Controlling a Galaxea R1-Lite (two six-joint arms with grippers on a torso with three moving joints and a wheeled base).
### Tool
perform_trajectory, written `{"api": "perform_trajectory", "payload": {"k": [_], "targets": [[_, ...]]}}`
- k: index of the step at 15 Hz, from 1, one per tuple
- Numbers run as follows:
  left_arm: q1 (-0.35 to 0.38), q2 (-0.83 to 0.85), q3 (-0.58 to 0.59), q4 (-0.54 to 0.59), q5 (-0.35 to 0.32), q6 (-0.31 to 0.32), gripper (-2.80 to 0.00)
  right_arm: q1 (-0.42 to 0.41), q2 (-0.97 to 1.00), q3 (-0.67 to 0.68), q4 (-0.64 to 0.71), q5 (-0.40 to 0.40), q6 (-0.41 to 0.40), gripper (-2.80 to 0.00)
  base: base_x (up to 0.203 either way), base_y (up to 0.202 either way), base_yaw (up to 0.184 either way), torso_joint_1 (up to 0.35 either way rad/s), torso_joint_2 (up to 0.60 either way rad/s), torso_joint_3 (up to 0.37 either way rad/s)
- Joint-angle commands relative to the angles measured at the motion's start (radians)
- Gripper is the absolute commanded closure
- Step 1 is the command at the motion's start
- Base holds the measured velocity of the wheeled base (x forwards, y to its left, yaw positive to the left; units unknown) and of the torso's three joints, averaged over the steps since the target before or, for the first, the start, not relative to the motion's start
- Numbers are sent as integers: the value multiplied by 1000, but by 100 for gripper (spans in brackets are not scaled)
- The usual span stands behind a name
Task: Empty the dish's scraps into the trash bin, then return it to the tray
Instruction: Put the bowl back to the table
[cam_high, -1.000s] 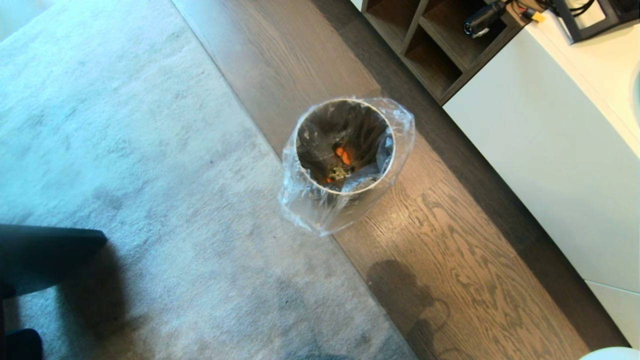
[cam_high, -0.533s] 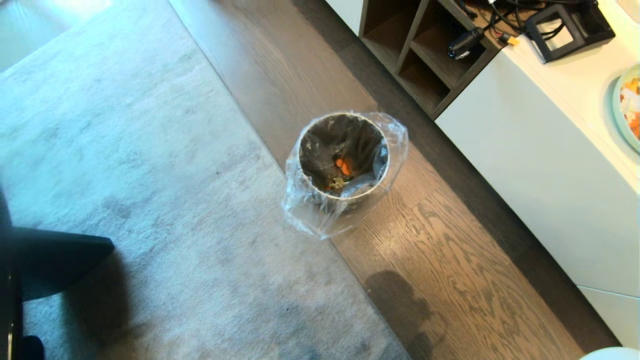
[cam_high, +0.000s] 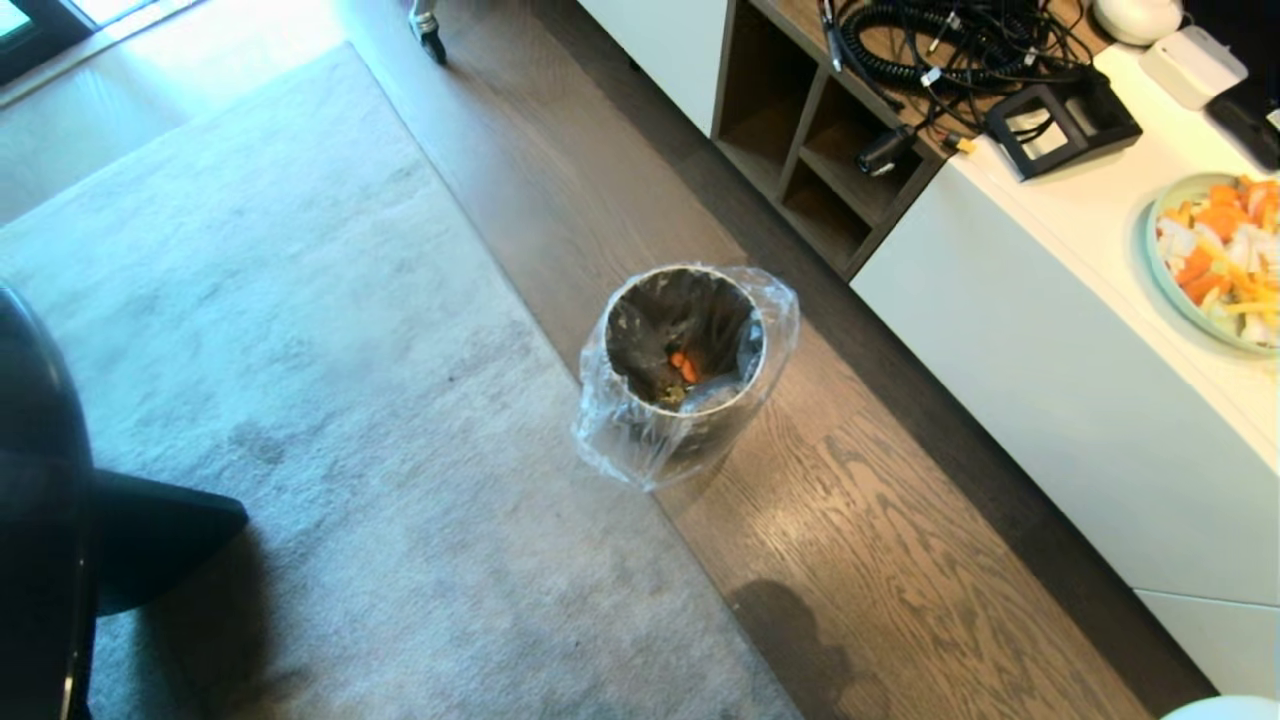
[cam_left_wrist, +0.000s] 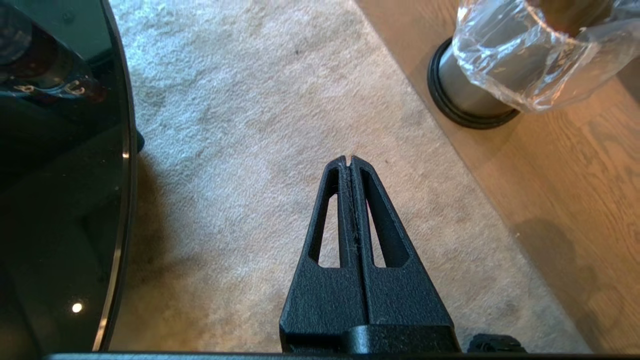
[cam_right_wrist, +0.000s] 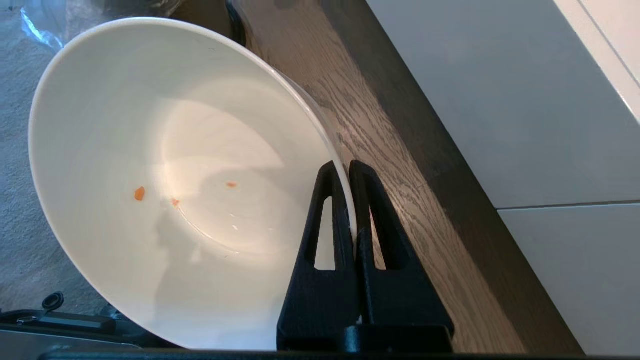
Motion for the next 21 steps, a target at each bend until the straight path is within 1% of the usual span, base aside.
{"api": "perform_trajectory", "payload": {"k": [1,21], "targets": [[0,0,0,-1,0,-1,0,0,3,0,-1,1,-1,0,0,0,0,11,2,204],[0,0,0,-1,0,-2,0,1,3,0,0,1,-1,0,0,0,0,3,4,200]]}}
